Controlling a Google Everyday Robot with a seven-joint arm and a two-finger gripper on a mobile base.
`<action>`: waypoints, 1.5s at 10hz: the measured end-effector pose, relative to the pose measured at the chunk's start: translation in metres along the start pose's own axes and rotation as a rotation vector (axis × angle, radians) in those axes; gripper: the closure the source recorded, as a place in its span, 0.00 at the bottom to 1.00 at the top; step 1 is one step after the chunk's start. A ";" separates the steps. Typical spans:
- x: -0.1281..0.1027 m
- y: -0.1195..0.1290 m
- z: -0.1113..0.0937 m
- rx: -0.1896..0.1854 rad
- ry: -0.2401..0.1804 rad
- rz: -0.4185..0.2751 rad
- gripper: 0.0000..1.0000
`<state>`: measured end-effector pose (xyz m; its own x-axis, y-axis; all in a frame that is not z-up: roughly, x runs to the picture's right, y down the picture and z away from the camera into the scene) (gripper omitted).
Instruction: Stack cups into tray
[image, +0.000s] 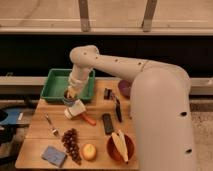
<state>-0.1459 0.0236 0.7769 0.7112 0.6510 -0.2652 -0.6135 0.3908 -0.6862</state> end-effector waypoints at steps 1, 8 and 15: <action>0.007 -0.003 -0.005 0.012 -0.004 0.021 1.00; 0.046 -0.028 -0.004 0.041 -0.019 0.147 1.00; 0.069 -0.048 -0.010 0.071 -0.027 0.215 1.00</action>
<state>-0.0641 0.0431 0.7855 0.5528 0.7411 -0.3811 -0.7731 0.2853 -0.5666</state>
